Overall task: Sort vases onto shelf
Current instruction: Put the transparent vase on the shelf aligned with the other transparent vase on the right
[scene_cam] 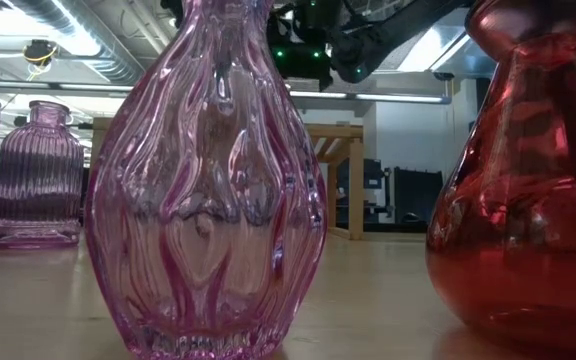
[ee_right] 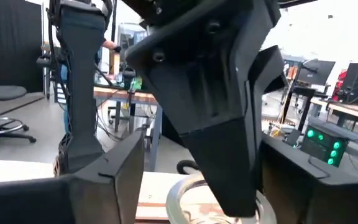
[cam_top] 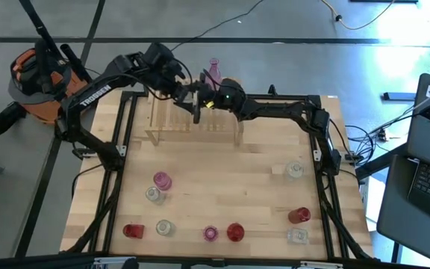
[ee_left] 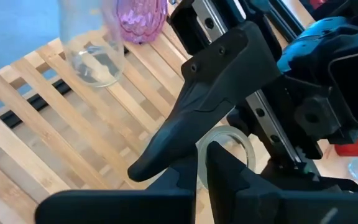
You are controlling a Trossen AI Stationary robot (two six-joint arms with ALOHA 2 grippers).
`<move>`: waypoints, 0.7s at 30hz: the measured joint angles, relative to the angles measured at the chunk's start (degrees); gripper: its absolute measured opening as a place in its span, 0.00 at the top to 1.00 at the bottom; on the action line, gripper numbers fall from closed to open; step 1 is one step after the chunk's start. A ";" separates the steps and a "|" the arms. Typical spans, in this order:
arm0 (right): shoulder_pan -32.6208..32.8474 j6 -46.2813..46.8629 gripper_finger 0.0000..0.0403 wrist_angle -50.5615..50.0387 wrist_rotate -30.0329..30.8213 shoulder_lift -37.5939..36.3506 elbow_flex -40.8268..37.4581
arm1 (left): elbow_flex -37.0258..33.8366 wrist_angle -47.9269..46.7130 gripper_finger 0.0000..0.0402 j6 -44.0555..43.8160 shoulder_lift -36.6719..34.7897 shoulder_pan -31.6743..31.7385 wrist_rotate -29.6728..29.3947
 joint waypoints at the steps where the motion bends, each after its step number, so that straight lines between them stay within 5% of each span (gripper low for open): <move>1: -0.06 -0.14 0.39 -1.49 -0.39 -0.28 0.45 | 0.00 0.00 0.99 0.38 0.00 0.53 0.77; 21: 0.24 -21.44 0.38 -30.45 16.49 -17.66 2.32 | -0.02 3.41 0.99 3.65 1.19 5.96 5.91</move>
